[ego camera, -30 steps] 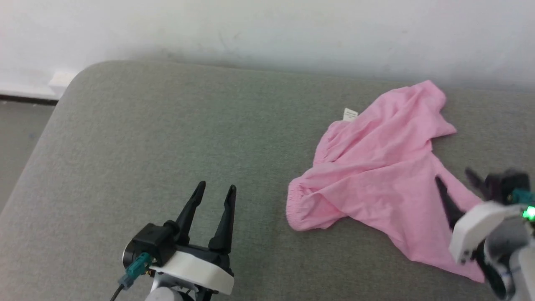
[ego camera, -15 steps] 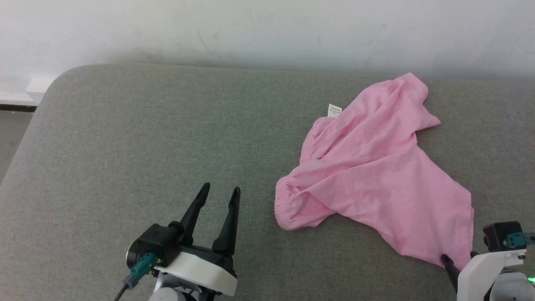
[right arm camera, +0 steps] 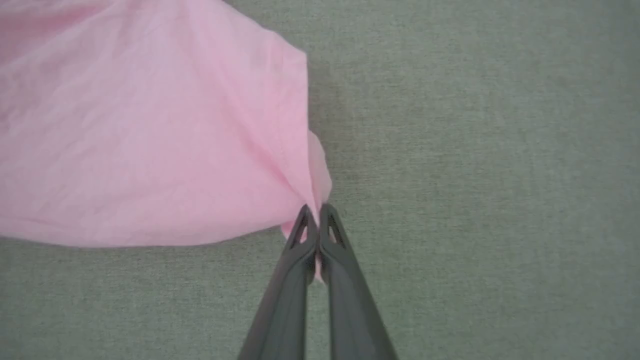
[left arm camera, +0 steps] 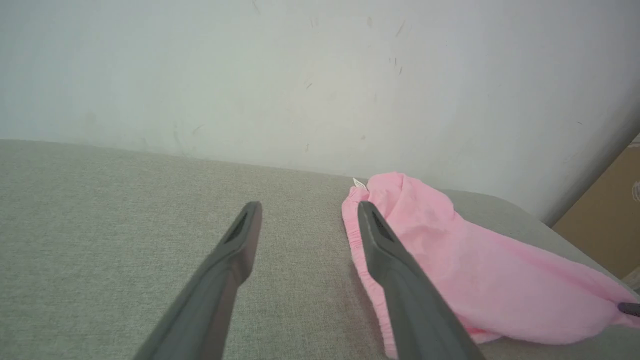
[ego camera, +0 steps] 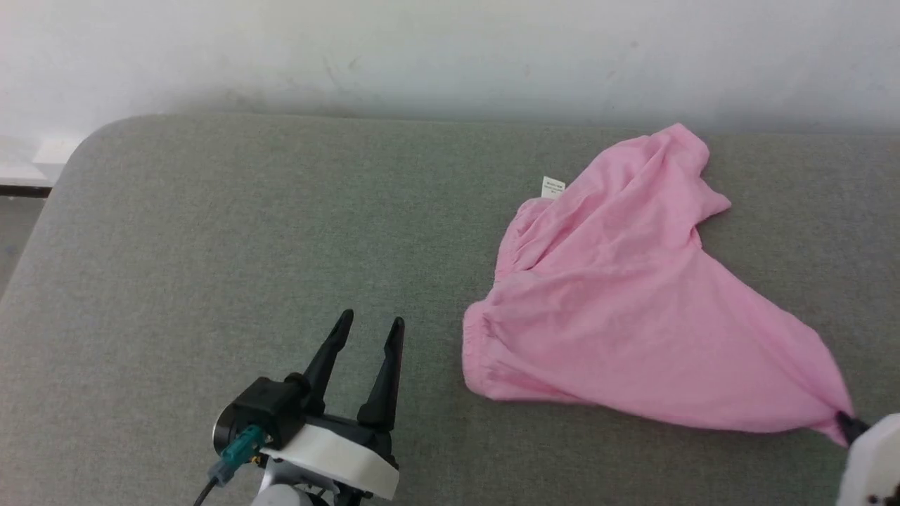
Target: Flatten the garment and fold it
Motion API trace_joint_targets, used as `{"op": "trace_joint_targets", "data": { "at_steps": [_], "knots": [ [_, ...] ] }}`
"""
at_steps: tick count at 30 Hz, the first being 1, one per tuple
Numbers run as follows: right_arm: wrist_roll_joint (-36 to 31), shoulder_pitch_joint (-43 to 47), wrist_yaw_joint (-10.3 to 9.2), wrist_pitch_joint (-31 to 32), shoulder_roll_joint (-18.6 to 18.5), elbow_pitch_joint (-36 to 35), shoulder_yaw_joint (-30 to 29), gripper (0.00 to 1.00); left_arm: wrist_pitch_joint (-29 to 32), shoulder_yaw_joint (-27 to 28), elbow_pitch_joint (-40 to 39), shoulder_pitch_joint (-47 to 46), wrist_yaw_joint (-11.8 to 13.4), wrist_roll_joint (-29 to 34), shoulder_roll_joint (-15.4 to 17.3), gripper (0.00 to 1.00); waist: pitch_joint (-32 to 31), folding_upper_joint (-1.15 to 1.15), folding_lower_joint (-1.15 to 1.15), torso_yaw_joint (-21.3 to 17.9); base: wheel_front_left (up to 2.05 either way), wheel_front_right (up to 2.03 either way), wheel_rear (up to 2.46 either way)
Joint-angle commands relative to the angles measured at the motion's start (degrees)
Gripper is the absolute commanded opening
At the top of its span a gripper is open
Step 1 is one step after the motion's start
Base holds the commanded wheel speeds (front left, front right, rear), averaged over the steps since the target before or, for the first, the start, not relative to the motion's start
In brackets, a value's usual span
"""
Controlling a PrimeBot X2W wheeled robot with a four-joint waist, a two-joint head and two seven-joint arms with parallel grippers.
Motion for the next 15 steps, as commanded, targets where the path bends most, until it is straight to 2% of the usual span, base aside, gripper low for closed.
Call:
{"op": "trace_joint_targets", "data": {
  "at_steps": [1, 5, 6, 7, 12, 15],
  "knots": [
    [0.8, 0.3, -0.06, 0.8, -0.5, -0.9, -2.0, 0.0, -0.3, -0.1, 0.1, -0.5, -0.4, 0.2, 0.1, 1.0, -0.2, 0.0, 0.0, -0.5, 0.0, 0.0, 0.0],
    [0.8, 0.6, -0.06, 3.4, -2.1, -0.9, -6.4, 0.0, -0.3, -0.9, 0.1, -0.8, -0.4, 0.1, 0.1, 1.0, -0.1, 0.0, 0.0, -1.0, 0.0, 0.0, 0.0],
    [0.5, 0.6, -0.06, 3.6, -2.5, -0.6, -6.8, 0.03, -0.3, -1.2, 0.2, -0.9, -0.4, 0.0, 0.1, 1.0, 0.0, 0.0, 0.0, -1.1, 0.0, 0.0, 0.0],
    [0.2, 0.5, -0.06, 3.3, -2.5, -0.5, -7.1, 1.0, -0.3, -1.5, 0.2, -1.0, -0.4, -0.1, 0.1, 1.0, 0.0, 0.0, 0.0, -1.2, 0.0, 0.0, 0.0],
    [-1.4, -0.7, -0.06, -2.1, -1.3, -1.5, -7.3, 1.0, -0.3, -4.6, 0.9, -1.1, -0.4, -1.1, 0.6, 1.0, 0.3, 0.0, 0.0, -1.5, 0.0, 0.0, 0.0],
    [-2.4, -1.0, -0.06, -7.7, -0.4, -3.6, -6.7, 1.0, -0.2, -9.5, 2.1, -1.1, -0.4, -3.0, 2.1, 1.0, 0.4, 0.0, 0.0, -1.8, 0.0, 0.0, 0.0]
  ]
}}
